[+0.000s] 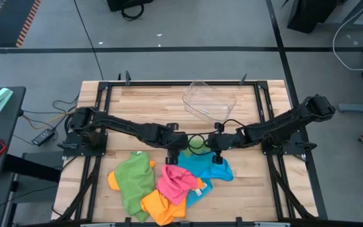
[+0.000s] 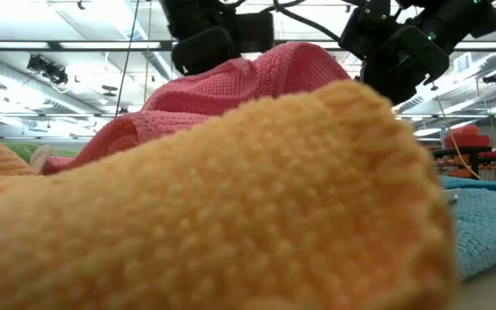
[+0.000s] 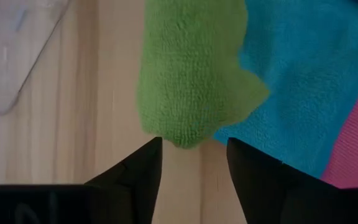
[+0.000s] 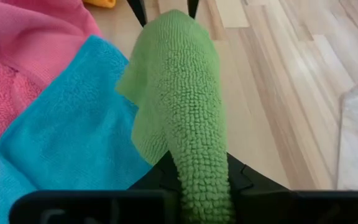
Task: Fold microfiber towels
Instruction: Put the top green towel into the transparent bin
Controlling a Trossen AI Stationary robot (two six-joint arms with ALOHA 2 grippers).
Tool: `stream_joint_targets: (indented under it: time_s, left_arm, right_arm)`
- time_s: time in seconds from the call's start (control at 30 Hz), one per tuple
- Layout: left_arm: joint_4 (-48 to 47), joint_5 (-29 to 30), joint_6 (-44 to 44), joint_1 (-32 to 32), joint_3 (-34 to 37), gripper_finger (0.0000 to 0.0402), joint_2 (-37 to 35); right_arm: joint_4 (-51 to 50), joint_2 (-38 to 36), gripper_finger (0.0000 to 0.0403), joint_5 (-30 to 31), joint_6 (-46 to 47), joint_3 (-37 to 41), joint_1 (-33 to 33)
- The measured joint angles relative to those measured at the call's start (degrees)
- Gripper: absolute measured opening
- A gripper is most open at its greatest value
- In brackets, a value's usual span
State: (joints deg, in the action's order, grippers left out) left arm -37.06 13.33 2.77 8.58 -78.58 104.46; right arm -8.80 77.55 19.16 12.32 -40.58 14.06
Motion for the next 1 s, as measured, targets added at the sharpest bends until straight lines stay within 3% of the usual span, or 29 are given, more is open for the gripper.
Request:
stream_joint_targets:
  time_s: [0.27, 0.6, 1.0]
  left_arm:
    - [6.34, -0.01, 1.57, 0.04, 8.31, 0.0228, -6.68]
    - [16.47, -0.03, 3.64, 0.06, 20.11, 0.0211, -11.65]
    - [23.46, -0.70, 5.69, 0.35, 25.88, 0.0210, -14.05]
  right_arm:
    - [-7.49, -0.02, 0.0055, -0.20, 0.91, -4.52, 0.00]
    - [-15.23, -0.06, 0.0055, -0.20, 0.56, -10.21, 0.00]
    - [-18.49, -0.06, 0.0055, -0.20, 0.07, -12.33, -0.04]
